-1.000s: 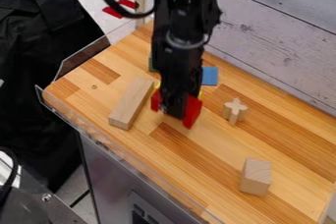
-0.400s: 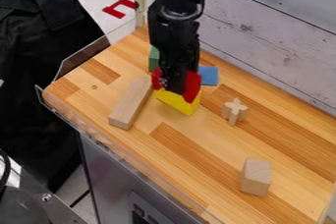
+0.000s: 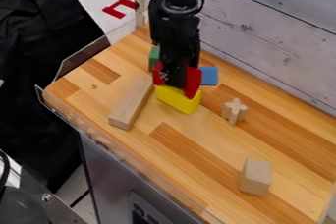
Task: Put the red arch on the yellow block
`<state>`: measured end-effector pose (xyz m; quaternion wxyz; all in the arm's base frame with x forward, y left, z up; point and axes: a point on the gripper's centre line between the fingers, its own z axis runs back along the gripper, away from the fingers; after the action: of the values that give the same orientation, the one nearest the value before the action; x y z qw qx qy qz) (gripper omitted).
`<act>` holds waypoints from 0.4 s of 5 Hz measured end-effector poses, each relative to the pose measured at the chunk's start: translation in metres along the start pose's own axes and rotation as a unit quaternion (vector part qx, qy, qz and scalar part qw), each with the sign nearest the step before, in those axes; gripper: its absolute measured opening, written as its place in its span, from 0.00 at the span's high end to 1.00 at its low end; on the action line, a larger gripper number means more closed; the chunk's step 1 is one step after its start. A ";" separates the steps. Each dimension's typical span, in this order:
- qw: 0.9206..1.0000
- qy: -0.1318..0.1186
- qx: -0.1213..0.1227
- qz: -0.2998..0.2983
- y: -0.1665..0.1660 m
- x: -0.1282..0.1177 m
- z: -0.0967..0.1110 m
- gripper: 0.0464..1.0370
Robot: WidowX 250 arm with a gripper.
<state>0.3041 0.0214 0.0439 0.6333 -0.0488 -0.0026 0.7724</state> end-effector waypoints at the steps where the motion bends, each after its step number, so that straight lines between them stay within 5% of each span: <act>1: 0.999 0.009 0.022 -0.024 -0.004 -0.007 -0.006 0.47; 2: 0.999 0.023 0.023 -0.039 -0.009 -0.012 -0.009 0.47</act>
<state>0.3163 0.0107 0.0360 0.6637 -0.0512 0.0279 0.7457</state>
